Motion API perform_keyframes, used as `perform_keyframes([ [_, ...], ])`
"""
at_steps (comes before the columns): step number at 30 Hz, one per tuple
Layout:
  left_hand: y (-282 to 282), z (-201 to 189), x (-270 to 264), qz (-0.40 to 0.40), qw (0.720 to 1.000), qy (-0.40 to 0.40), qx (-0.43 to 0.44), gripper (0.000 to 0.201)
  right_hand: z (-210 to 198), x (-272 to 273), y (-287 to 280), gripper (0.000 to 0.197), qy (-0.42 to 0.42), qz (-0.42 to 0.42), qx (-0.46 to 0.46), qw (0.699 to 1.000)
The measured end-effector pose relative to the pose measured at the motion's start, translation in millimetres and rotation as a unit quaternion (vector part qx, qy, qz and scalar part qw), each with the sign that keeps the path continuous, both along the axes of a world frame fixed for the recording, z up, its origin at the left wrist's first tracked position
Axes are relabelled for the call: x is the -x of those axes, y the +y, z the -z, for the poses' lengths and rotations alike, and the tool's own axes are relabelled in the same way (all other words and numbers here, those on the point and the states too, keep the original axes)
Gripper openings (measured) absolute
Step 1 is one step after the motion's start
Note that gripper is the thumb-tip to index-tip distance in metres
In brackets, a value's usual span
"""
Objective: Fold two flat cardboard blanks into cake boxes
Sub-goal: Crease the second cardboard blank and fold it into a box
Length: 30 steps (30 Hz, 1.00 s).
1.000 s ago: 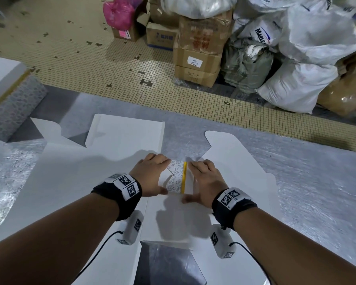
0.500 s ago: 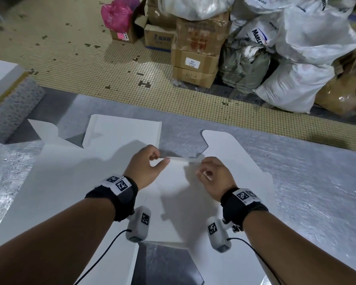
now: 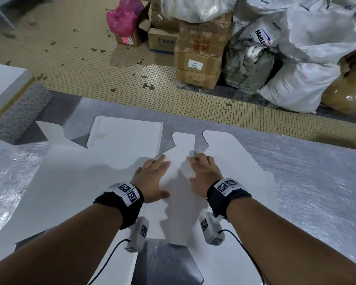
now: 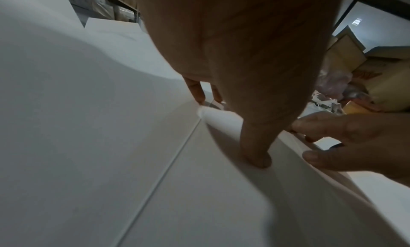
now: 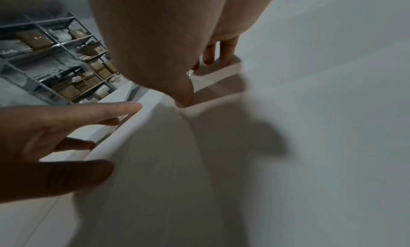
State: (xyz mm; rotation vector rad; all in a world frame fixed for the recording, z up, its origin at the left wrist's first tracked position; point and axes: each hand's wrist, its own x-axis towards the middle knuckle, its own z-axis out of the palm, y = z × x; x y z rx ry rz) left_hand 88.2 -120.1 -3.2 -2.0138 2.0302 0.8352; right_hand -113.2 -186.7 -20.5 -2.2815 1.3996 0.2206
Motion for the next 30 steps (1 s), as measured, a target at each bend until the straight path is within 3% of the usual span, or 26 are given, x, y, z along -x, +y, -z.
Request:
perform_keyframes([
  [4,16,-6,1,0.023,0.998,0.039,-0.032,0.121,-1,17,10,0.080,-0.068,-0.003,-0.051,0.996],
  [8,48,0,0,0.066,0.997,-0.008,-0.035,0.133,4,49,34,0.083,-0.153,0.062,-0.085,0.983],
  [18,97,9,8,0.085,0.995,-0.027,-0.039,0.088,2,175,126,0.064,-0.091,0.192,-0.038,0.977],
  [24,112,18,8,0.096,0.994,-0.012,-0.042,0.071,4,201,186,0.068,-0.070,0.239,-0.072,0.966],
  [27,111,18,0,0.119,0.991,0.003,-0.062,0.098,12,196,207,0.068,-0.085,0.257,-0.079,0.960],
  [30,115,17,-2,0.163,0.984,-0.044,-0.060,0.132,17,194,222,0.070,-0.046,0.243,-0.065,0.967],
])
